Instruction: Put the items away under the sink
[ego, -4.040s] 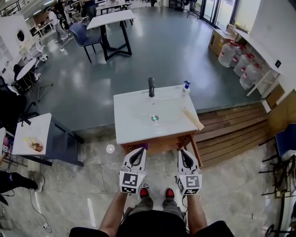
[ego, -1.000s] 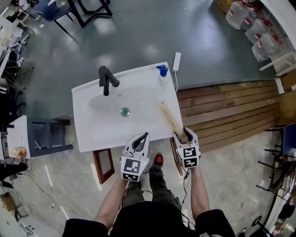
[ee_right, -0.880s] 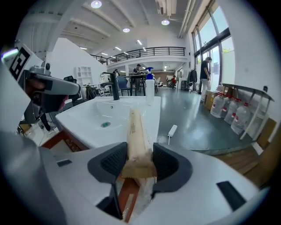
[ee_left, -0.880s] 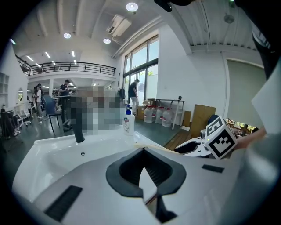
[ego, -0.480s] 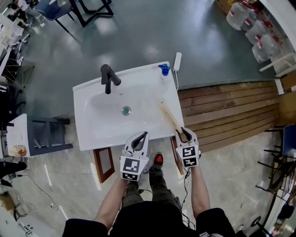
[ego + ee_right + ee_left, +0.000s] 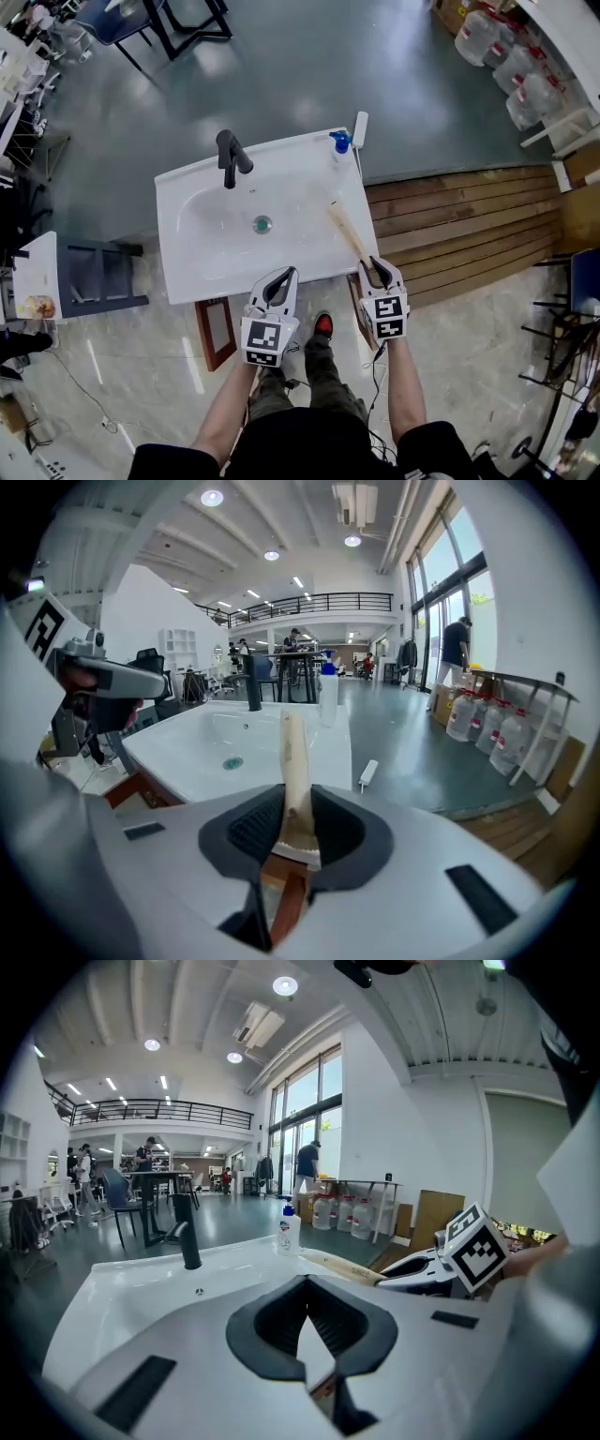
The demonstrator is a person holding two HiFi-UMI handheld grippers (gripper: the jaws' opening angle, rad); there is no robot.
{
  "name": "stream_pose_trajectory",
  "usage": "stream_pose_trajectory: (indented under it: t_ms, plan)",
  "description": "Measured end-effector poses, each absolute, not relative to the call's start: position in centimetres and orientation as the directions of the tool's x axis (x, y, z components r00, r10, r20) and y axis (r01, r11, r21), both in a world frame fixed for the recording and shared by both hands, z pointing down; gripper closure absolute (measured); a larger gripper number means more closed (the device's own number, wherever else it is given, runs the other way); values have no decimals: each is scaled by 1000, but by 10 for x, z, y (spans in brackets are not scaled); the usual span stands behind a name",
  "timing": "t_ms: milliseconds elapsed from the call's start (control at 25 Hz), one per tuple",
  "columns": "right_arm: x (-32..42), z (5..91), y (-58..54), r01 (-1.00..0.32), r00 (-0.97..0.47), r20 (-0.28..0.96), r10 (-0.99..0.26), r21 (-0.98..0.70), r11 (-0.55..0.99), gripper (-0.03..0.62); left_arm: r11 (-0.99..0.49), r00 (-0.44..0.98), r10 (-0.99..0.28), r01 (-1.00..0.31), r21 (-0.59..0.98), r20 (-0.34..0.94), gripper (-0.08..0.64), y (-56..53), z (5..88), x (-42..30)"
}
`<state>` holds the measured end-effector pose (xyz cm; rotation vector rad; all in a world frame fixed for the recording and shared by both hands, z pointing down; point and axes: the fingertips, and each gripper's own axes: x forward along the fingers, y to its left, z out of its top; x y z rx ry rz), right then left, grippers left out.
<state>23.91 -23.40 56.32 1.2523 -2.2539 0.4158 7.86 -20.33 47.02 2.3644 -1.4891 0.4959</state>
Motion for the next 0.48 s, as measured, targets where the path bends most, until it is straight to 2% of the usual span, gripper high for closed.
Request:
stream_pose_trajectory:
  t_ms: [480]
  plan:
    - [215, 472, -199, -884, -396, 465, -792, 39, 465, 489, -442, 433, -827, -895, 61, 358, 554, -169, 421, 44]
